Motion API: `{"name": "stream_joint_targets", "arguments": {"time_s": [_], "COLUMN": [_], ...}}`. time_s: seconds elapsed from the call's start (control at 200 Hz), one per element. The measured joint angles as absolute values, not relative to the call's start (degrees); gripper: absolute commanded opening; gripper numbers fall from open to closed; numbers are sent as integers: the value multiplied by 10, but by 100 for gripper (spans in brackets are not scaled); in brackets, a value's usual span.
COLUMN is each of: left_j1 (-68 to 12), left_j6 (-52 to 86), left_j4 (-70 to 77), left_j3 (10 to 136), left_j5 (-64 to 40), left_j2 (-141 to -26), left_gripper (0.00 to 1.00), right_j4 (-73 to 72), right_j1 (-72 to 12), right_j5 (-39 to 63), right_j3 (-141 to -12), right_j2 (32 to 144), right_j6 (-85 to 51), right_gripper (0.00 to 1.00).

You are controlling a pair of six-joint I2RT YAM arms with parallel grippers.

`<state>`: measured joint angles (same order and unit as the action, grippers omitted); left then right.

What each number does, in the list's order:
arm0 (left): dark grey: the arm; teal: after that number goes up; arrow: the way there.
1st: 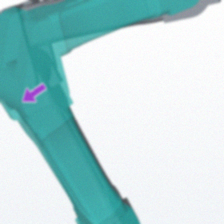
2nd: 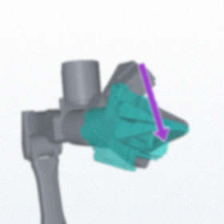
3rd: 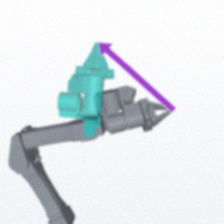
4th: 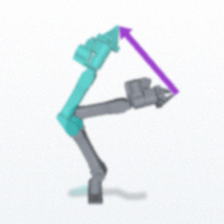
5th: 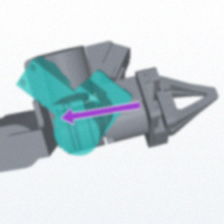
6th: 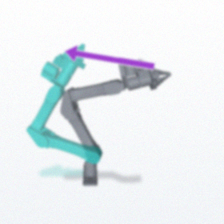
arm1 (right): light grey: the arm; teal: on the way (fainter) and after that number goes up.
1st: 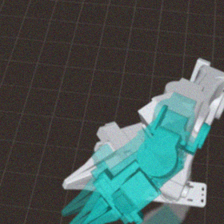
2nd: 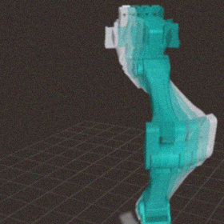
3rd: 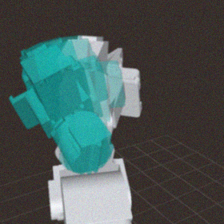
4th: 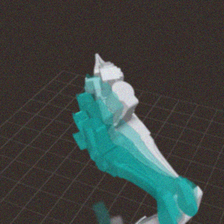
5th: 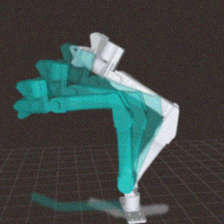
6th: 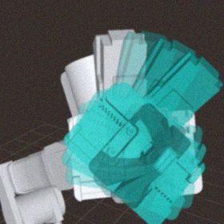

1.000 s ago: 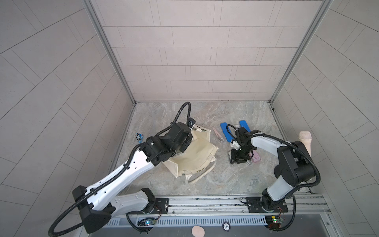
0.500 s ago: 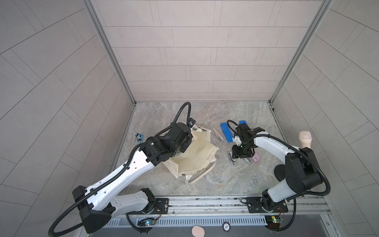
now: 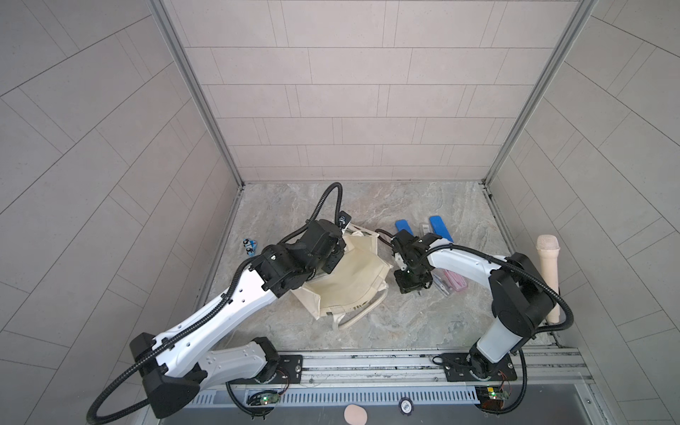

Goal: Take out the compass set from the canvas bag
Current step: Place the compass set at the center of the board.

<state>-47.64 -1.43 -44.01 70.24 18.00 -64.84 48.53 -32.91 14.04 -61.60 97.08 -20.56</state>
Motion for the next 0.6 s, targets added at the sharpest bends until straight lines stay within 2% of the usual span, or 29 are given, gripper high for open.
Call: {"name": "stream_joint_targets", "arguments": {"time_s": [0.065,0.155,0.24,0.601], "left_j1": [-476,-476,-476,-476], "left_j6": [-12,-9,-9,-9], "left_j4": [-440,-440,-440,-441], "left_j3": [702,702,702,705], "left_j5": [180,179,178,178], "left_j2": [-648,-648,-648,-649], "left_gripper": [0,0,0,0], "right_j4": [484,482,482,484], "right_j1": [-329,-328,-327,-325], "right_j5": [135,128,122,76], "right_j3": [-619,-621,-623,-624], "right_j2": [984,994,998,998], "right_j6": [-206,-202,-208,-215], "right_gripper": [33,49,56,65]}}
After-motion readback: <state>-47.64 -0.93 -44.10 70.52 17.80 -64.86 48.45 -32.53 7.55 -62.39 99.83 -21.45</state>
